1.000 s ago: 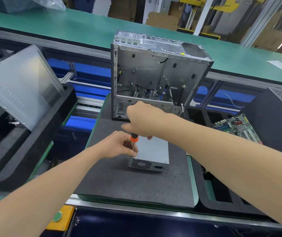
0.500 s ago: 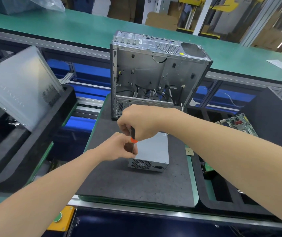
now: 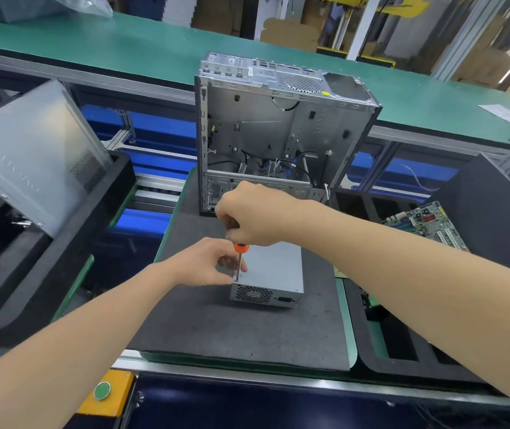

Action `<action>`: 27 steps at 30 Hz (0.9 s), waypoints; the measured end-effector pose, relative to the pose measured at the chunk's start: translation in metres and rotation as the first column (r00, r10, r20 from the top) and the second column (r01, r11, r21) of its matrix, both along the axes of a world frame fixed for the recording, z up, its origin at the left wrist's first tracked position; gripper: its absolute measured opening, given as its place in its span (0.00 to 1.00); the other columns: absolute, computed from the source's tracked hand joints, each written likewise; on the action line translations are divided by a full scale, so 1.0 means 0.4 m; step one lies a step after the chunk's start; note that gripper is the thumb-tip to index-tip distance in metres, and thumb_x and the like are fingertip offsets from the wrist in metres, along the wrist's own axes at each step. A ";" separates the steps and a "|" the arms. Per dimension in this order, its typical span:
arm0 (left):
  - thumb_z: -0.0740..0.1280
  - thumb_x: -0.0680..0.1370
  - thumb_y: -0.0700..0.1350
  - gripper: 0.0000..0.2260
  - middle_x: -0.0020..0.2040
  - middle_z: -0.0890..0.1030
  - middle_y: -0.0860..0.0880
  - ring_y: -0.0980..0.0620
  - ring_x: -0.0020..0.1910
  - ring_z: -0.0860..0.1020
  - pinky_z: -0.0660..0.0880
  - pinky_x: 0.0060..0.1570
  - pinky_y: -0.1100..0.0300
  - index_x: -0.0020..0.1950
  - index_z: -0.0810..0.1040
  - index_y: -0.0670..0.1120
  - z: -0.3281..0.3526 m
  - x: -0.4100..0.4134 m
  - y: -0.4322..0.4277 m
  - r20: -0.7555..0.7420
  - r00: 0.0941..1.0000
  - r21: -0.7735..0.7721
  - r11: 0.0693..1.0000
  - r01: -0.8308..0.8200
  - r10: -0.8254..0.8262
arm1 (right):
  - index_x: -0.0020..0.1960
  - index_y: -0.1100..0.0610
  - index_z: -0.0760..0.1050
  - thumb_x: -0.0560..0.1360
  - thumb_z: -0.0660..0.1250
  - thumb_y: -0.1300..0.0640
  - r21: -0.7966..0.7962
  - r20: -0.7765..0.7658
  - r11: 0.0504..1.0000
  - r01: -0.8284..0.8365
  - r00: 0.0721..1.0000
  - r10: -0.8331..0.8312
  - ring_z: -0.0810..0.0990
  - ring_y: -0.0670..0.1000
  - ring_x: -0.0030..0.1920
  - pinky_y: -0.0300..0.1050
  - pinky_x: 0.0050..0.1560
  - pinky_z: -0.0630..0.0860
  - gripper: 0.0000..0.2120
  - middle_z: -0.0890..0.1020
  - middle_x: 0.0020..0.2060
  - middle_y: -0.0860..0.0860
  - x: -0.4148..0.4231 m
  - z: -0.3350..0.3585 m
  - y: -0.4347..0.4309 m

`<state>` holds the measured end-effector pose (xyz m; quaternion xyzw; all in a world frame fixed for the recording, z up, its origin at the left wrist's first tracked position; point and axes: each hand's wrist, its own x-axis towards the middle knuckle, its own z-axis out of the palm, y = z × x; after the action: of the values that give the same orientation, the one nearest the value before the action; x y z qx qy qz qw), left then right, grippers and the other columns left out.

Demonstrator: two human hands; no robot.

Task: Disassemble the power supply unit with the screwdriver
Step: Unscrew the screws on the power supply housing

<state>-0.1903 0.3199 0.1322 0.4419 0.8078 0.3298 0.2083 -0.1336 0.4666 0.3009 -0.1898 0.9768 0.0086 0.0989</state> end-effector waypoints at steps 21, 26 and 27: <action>0.75 0.78 0.46 0.06 0.47 0.76 0.55 0.56 0.46 0.76 0.73 0.49 0.64 0.44 0.78 0.51 -0.027 0.034 0.016 -0.175 0.984 -0.059 0.998 -0.032 0.022 | 0.51 0.52 0.82 0.70 0.73 0.66 -0.044 0.122 0.994 -0.102 0.987 0.107 0.80 0.50 0.46 0.52 0.47 0.81 0.13 0.80 0.41 0.44 0.009 0.031 0.027; 0.74 0.79 0.45 0.05 0.44 0.75 0.58 0.59 0.42 0.75 0.70 0.45 0.71 0.45 0.80 0.46 -0.028 0.032 0.015 -0.154 0.988 -0.069 0.997 -0.021 0.010 | 0.50 0.54 0.81 0.72 0.74 0.57 -0.016 0.033 0.996 -0.084 0.996 0.084 0.77 0.50 0.47 0.46 0.43 0.79 0.07 0.77 0.39 0.43 0.007 0.025 0.029; 0.74 0.79 0.46 0.06 0.44 0.75 0.58 0.59 0.43 0.75 0.70 0.45 0.70 0.45 0.79 0.47 -0.028 0.032 0.015 -0.148 0.989 -0.079 0.997 -0.021 0.009 | 0.48 0.54 0.81 0.72 0.73 0.55 -0.015 0.005 0.997 -0.076 0.997 0.076 0.77 0.50 0.45 0.46 0.42 0.79 0.06 0.79 0.40 0.45 0.006 0.026 0.030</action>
<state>-0.1774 0.3258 0.1211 0.4501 0.8370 0.2650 0.1631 -0.1313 0.4787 0.3112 -0.2277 0.9686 0.0045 0.0996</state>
